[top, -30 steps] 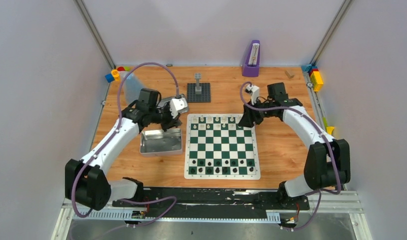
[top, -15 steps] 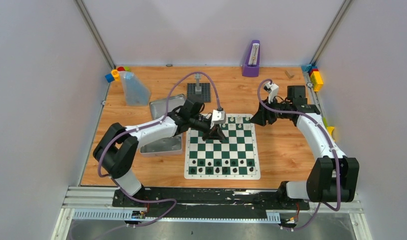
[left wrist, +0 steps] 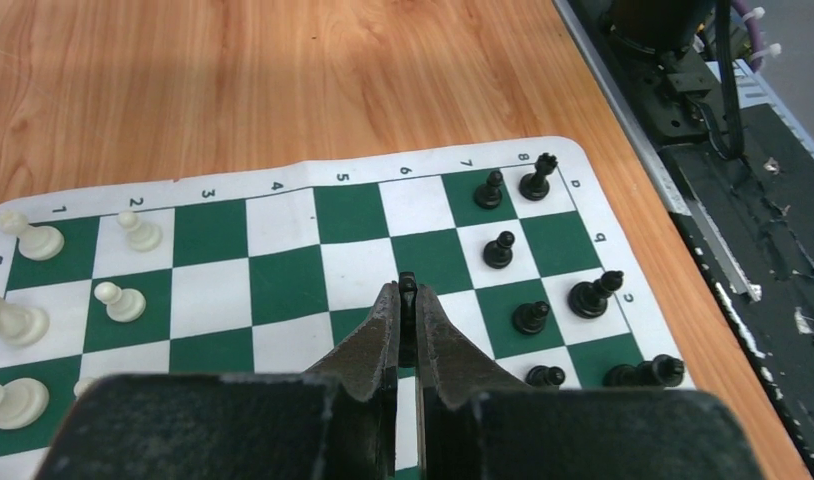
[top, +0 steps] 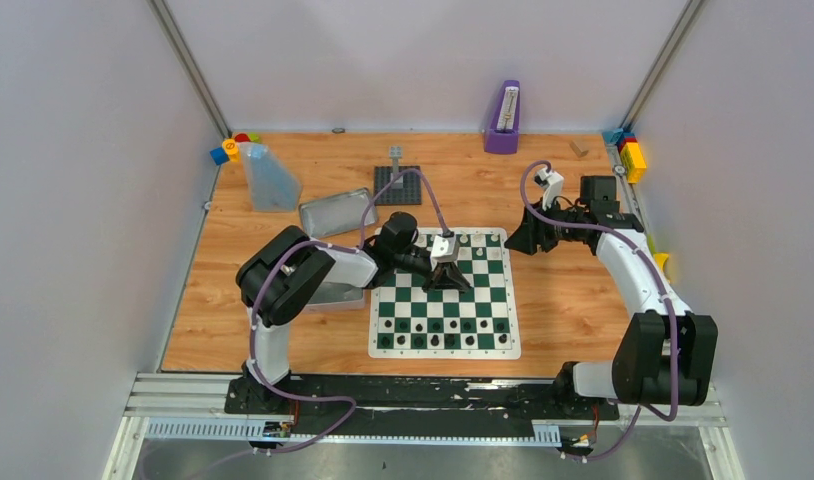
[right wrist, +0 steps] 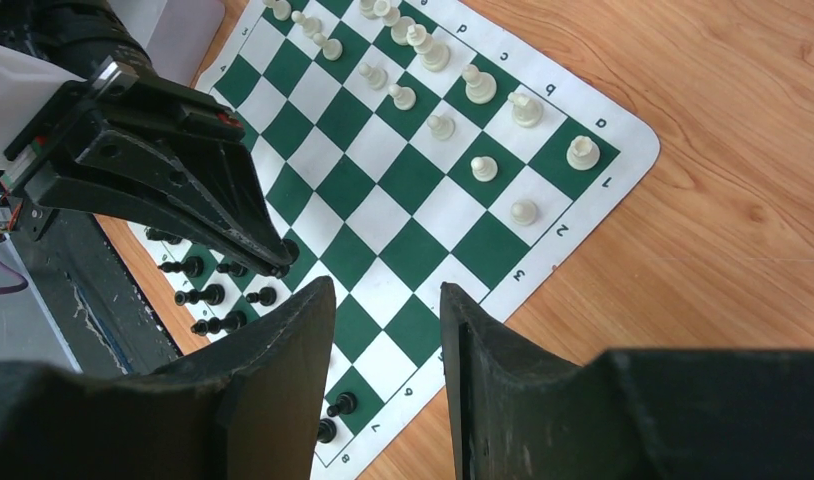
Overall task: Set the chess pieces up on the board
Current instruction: Place the chess piece on the chessboard.
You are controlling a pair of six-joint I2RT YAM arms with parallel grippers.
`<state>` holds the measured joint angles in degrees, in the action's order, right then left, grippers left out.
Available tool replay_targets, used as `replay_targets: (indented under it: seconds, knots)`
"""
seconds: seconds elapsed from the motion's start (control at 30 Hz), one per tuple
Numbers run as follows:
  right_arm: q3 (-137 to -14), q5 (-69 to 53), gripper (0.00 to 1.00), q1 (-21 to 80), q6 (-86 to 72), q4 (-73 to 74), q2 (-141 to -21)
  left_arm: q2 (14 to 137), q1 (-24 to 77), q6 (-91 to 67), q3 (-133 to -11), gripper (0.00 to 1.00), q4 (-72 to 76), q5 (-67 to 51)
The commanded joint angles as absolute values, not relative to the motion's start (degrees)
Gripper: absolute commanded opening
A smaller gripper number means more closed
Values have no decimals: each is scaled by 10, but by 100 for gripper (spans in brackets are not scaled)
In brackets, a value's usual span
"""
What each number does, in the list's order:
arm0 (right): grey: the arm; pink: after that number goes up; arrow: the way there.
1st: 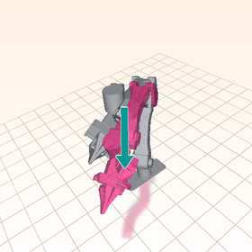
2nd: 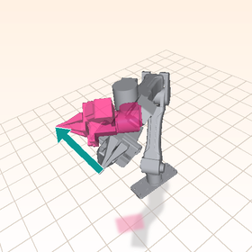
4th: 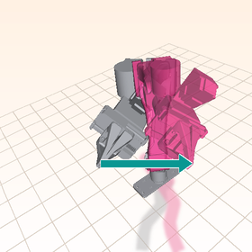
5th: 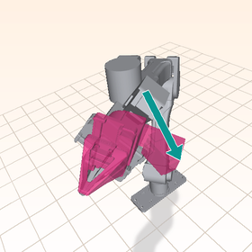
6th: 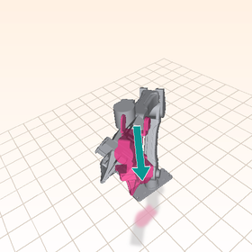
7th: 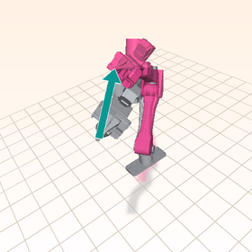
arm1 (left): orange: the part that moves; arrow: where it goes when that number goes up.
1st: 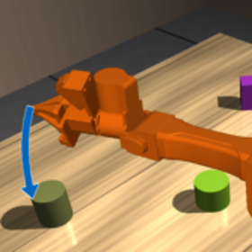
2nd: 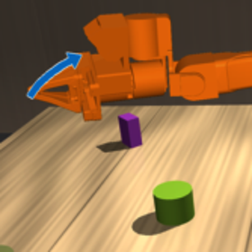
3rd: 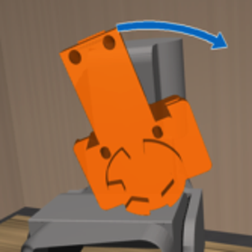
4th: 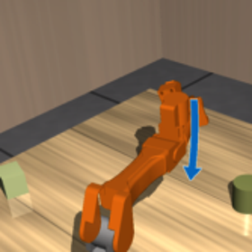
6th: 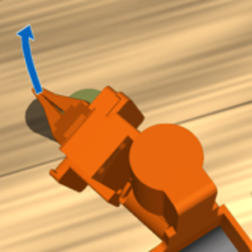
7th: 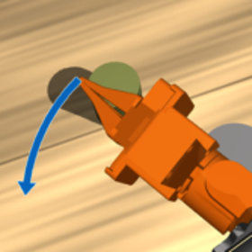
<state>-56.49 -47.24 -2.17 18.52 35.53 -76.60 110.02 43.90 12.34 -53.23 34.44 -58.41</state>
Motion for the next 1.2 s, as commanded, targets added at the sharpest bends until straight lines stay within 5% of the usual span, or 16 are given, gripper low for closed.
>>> replay_targets:
  seconds: [0.0,0.4,1.17]
  knots:
    - [-563,-496,44,-25,192,331,-755,1135,442,93,-526,1,488,-604]
    - [-561,-495,44,-25,191,331,-763,1193,444,54,-509,6,597,-612]
    - [-558,-506,44,-25,191,331,-765,1217,444,108,-505,20,549,-609]
